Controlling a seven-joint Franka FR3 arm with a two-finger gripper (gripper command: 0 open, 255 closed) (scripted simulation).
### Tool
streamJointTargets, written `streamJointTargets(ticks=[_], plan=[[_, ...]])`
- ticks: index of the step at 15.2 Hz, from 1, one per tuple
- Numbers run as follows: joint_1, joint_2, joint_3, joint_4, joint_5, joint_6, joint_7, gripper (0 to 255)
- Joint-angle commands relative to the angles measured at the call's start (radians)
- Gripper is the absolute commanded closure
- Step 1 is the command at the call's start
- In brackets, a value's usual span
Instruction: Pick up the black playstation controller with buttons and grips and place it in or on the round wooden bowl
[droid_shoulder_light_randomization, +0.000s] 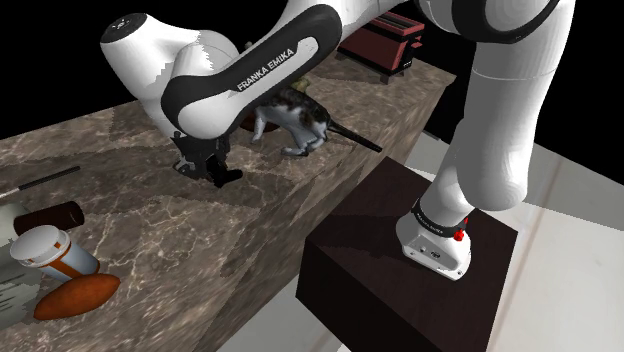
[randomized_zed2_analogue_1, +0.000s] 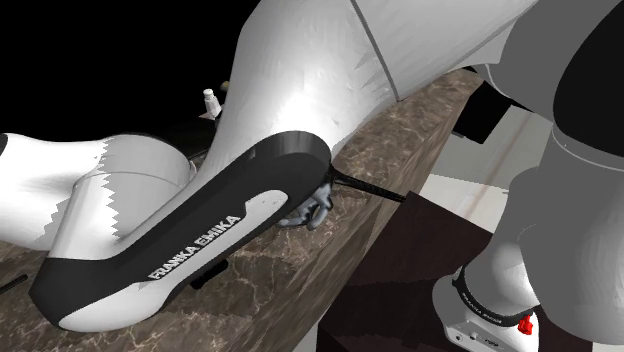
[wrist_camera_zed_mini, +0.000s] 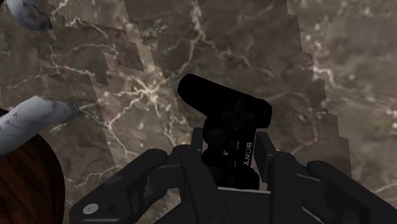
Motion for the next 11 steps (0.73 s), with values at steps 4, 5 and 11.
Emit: streamJointTargets(ticks=[4,5,11], plan=[[-0.001,-0.012,0.002,0.010,0.007,-0.022,-0.006,255],[-0.001,-0.018,0.004,0.016,0.010,-0.033,-0.010,255],[-0.003,-0.050,0.009,0.055,0.026,-0.100,-0.028,255]])
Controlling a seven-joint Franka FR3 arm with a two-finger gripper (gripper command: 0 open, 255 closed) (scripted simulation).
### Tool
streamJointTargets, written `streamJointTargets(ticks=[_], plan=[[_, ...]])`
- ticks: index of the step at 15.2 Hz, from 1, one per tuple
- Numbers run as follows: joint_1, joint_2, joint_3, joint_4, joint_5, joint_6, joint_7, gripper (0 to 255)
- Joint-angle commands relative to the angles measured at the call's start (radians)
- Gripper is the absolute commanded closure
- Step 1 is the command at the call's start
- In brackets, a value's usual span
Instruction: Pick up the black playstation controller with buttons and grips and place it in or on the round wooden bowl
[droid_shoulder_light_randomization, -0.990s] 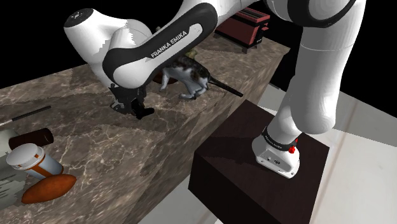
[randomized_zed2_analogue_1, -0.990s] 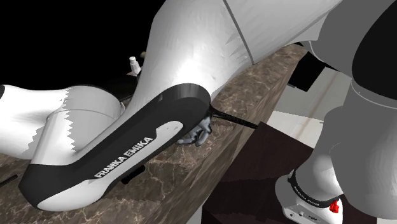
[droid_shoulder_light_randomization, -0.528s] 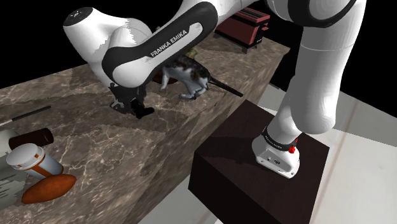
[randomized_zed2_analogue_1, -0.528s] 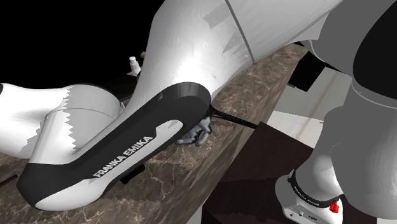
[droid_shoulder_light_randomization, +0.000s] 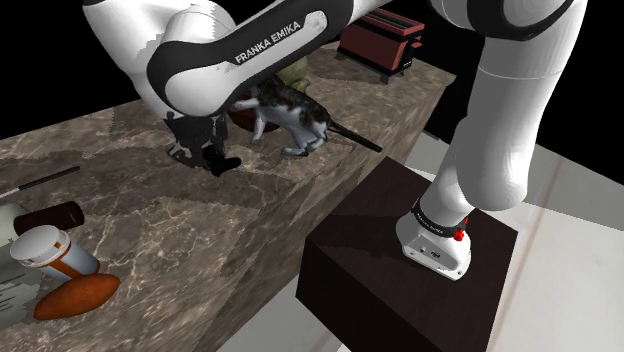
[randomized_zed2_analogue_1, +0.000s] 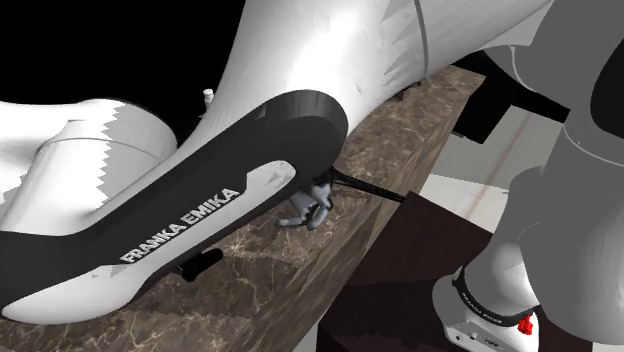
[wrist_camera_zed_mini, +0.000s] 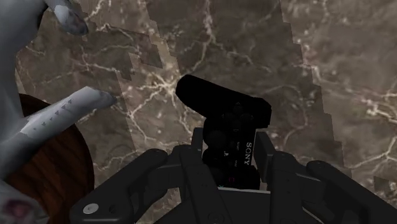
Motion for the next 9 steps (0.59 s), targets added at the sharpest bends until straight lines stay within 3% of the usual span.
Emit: streamJointTargets(ticks=[1,9], plan=[[0.000,-0.008,0.001,0.019,0.005,-0.026,-0.007,255],[0.000,-0.038,0.006,0.087,0.021,-0.120,-0.028,255]])
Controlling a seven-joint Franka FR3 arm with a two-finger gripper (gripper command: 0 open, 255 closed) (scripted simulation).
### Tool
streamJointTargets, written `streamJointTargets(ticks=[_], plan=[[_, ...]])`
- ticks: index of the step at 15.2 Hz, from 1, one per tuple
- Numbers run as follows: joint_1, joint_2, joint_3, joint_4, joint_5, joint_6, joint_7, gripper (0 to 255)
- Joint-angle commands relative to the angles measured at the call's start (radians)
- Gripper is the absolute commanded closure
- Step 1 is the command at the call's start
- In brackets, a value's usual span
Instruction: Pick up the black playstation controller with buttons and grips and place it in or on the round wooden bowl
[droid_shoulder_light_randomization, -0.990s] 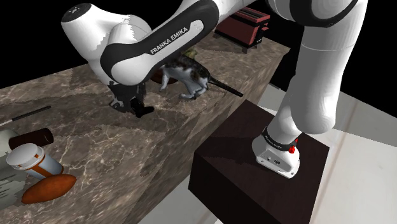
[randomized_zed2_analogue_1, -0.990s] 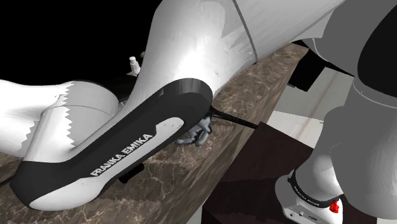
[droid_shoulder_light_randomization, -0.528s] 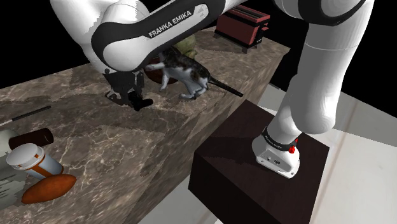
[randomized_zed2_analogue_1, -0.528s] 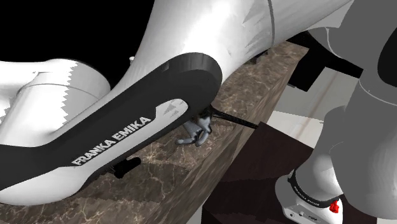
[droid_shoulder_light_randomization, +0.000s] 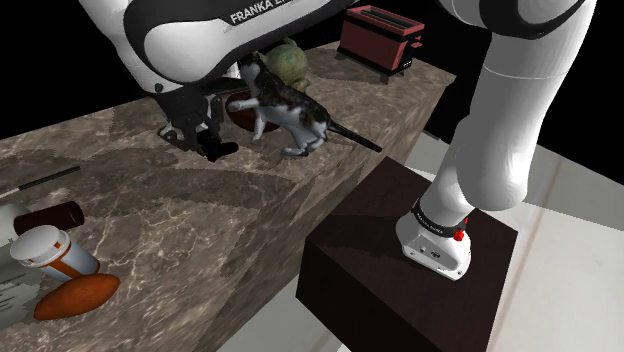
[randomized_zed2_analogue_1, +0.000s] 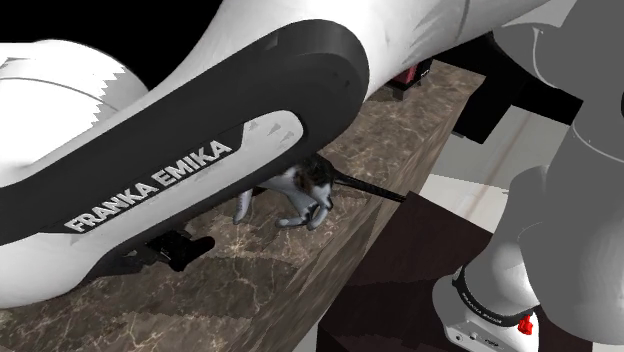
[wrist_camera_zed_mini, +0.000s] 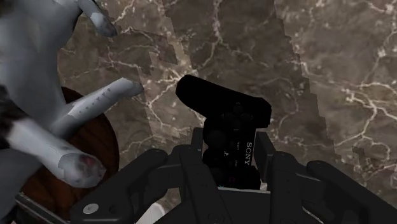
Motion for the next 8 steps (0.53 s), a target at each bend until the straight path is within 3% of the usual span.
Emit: streamJointTargets(ticks=[1,5,8], plan=[[-0.001,-0.007,0.000,0.017,0.003,-0.023,-0.006,255],[0.000,-0.015,0.002,0.052,0.008,-0.065,-0.015,255],[-0.044,-0.039,-0.022,0.028,0.011,-0.051,-0.081,255]])
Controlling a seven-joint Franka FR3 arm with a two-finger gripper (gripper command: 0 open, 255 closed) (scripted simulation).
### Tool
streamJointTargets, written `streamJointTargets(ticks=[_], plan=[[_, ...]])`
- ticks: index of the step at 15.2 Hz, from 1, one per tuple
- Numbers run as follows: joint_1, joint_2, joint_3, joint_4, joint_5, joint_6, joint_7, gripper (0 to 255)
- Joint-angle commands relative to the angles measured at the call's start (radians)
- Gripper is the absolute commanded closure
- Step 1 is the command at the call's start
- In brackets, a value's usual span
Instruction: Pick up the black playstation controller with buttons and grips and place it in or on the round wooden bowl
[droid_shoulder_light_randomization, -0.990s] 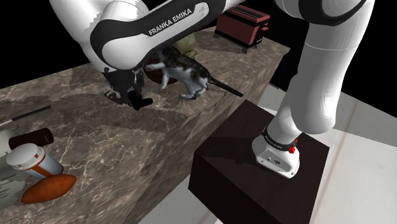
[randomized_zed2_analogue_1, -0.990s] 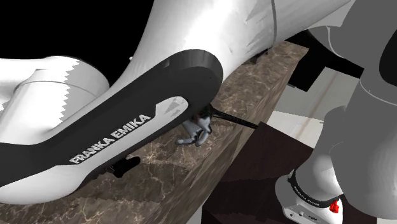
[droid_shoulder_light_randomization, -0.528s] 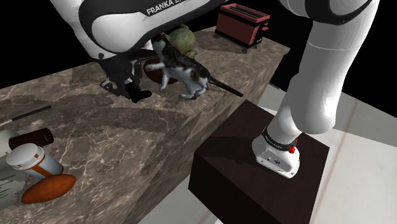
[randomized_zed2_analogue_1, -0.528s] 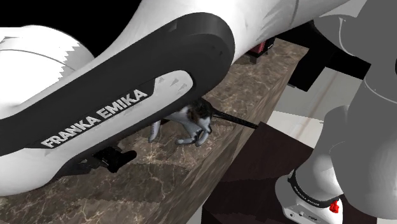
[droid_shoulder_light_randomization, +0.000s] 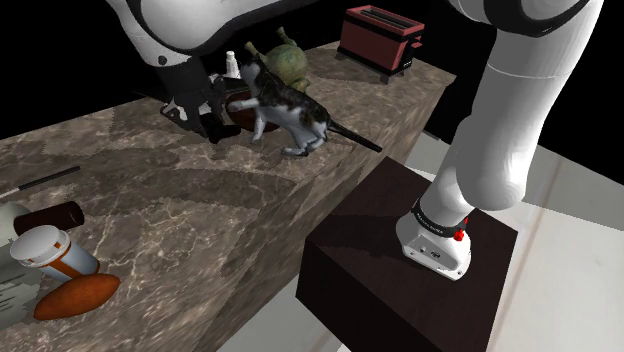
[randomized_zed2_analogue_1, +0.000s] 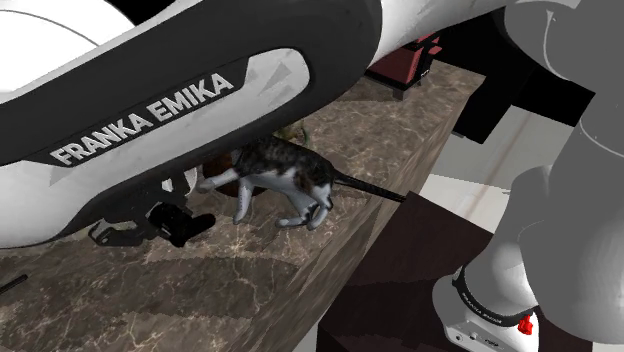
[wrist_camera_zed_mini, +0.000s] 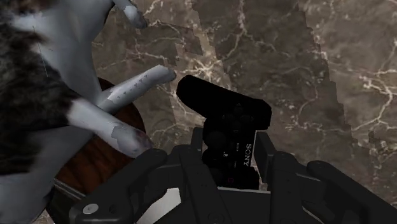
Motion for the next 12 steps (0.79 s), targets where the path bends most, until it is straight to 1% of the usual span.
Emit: streamJointTargets(ticks=[1,7,12], plan=[[-0.029,-0.017,-0.016,-0.015,0.002,0.007,-0.045,255],[-0.111,-0.033,-0.068,-0.023,0.000,0.025,-0.177,255],[-0.176,-0.021,-0.112,0.005,-0.006,0.031,-0.286,255]])
